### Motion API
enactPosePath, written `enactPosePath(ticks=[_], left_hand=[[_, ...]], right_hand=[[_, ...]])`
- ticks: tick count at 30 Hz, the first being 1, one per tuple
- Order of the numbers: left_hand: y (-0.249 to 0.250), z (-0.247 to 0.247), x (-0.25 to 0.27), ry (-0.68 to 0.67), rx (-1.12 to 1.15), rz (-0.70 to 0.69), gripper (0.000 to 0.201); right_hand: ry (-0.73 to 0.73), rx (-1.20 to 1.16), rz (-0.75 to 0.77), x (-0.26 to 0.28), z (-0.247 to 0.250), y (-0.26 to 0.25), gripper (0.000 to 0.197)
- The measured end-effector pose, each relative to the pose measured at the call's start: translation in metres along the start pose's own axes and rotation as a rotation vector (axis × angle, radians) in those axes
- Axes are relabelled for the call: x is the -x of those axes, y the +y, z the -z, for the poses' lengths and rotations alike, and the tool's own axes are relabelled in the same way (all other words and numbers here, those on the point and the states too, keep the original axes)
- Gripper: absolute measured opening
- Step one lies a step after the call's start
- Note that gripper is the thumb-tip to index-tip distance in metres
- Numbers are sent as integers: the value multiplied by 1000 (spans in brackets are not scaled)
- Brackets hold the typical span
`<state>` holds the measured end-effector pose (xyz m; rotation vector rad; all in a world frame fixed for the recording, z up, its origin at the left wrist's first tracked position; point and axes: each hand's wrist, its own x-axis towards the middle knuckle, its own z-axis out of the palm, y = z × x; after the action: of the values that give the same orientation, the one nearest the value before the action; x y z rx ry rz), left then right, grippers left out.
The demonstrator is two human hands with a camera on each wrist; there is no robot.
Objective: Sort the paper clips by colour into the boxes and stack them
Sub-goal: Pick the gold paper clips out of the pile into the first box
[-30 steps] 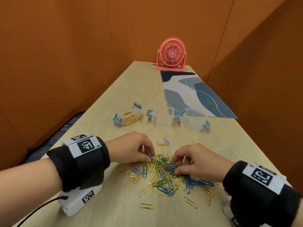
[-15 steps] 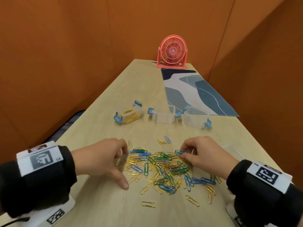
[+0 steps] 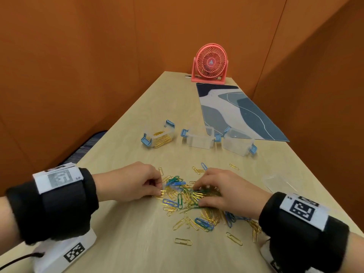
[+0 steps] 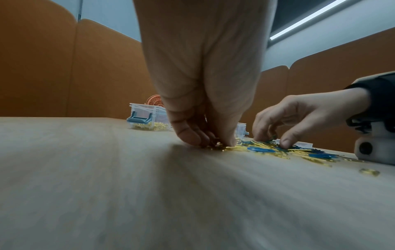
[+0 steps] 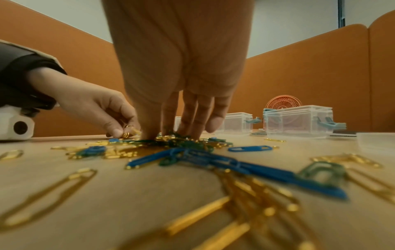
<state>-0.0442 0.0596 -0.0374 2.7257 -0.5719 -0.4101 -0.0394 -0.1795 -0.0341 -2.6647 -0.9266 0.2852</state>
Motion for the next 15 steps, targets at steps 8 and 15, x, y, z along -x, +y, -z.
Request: enactPosePath(ticks=[8, 15], left_hand=[[-5, 12, -1, 167, 270, 30, 16], [-1, 11, -4, 74, 240, -37, 14]], right_hand=[[167, 170, -208, 4, 2, 3, 20], [65, -17, 25, 3, 2, -7, 33]])
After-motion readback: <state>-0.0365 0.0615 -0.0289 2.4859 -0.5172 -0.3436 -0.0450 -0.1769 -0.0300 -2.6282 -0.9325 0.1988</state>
